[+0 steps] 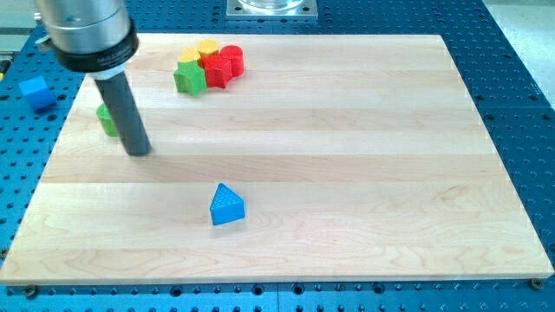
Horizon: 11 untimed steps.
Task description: Push the green circle to the left of the yellow heart
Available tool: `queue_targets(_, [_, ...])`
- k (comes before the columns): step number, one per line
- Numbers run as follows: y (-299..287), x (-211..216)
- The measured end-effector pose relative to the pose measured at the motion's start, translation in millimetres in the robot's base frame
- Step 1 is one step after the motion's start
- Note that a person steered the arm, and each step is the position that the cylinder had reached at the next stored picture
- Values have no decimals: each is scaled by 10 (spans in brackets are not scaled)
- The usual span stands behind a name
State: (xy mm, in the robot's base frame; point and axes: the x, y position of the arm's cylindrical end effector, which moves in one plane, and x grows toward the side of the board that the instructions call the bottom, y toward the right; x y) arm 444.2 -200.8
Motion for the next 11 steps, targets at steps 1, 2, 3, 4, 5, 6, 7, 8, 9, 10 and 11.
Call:
queue_targets(1, [-294,-352])
queue_targets(2, [-289,-878])
queue_targets(3, [-594,-488])
queue_targets(4, [-590,-1028])
queue_targets(5, [-327,-1261])
queue_targets(6, [-612,-1368])
queue_targets(7, [-547,-1742])
queue_targets(8, [-107,-1763])
queue_targets(9, [134,-1765])
queue_targets(10, [118,-1858])
queue_targets(11, [-252,-1584])
